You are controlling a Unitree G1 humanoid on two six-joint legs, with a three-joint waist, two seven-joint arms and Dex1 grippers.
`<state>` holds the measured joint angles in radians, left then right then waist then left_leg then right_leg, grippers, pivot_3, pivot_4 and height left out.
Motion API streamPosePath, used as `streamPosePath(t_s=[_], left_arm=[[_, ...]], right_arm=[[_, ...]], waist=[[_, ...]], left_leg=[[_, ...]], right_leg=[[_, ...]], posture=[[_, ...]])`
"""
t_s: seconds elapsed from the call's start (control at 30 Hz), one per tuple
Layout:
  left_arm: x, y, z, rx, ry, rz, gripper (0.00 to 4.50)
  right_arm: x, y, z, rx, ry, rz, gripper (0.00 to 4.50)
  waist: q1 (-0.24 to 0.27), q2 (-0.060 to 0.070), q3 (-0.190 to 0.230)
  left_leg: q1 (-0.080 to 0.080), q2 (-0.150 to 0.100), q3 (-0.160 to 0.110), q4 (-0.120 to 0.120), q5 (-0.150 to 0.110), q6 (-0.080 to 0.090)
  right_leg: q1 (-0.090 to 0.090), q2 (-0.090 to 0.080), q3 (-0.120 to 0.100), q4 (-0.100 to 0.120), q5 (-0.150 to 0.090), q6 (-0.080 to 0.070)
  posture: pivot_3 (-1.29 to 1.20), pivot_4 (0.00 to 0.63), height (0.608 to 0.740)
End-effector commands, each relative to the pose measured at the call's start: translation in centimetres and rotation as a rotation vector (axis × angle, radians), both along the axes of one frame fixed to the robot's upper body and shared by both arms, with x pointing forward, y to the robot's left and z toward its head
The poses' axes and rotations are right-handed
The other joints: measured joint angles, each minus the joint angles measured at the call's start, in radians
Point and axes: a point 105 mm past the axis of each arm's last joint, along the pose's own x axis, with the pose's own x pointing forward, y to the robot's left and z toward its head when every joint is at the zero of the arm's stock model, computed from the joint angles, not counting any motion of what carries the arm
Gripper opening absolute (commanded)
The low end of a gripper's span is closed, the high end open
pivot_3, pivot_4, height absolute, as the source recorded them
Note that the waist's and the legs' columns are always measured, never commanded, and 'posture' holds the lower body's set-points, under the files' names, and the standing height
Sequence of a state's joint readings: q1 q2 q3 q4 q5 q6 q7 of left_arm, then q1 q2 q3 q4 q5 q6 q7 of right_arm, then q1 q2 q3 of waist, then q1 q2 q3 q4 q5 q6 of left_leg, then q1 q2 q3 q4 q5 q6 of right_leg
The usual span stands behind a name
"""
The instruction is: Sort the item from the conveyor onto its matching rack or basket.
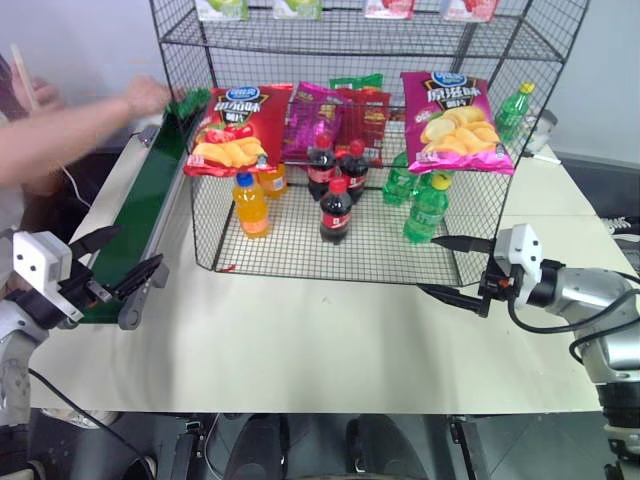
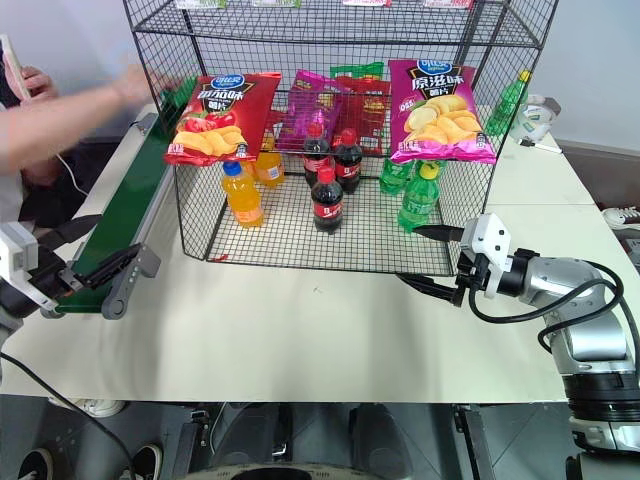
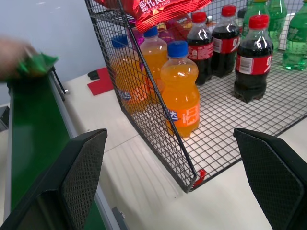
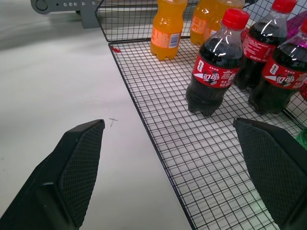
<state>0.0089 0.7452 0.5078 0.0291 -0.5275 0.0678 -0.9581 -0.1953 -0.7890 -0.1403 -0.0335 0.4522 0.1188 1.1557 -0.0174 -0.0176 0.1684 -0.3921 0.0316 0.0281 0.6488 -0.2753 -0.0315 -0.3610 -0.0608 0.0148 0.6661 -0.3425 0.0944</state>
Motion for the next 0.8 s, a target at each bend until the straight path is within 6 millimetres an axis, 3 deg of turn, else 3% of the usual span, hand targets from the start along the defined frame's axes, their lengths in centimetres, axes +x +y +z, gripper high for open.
streamPosePath(t_s=[0.03, 0.8], left_arm=[[-0.3, 0.3, 1.1, 0.084, -0.058, 0.003, 4.5], [-1.6, 0.8, 0.4, 0.085, -0.029, 0.015, 4.5]], right_arm=[[-0.1, 0.1, 0.9, 0.006, -0.045, 0.009, 4.47], [0.2, 1.3, 1.1, 0.021, -0.044, 0.049, 4.47]], waist=[[-0.001, 0.0, 0.0], [0.0, 0.0, 0.0]], left_leg=[[0.0, 0.0, 0.0, 0.0, 0.0, 0.0], [0.0, 0.0, 0.0, 0.0, 0.0, 0.0]], right_leg=[[0.0, 0.0, 0.0, 0.0, 0.0, 0.0], [0.0, 0.0, 0.0, 0.0, 0.0, 0.0]], posture=[[0.0, 0.15, 0.739], [0.0, 0.15, 0.739]])
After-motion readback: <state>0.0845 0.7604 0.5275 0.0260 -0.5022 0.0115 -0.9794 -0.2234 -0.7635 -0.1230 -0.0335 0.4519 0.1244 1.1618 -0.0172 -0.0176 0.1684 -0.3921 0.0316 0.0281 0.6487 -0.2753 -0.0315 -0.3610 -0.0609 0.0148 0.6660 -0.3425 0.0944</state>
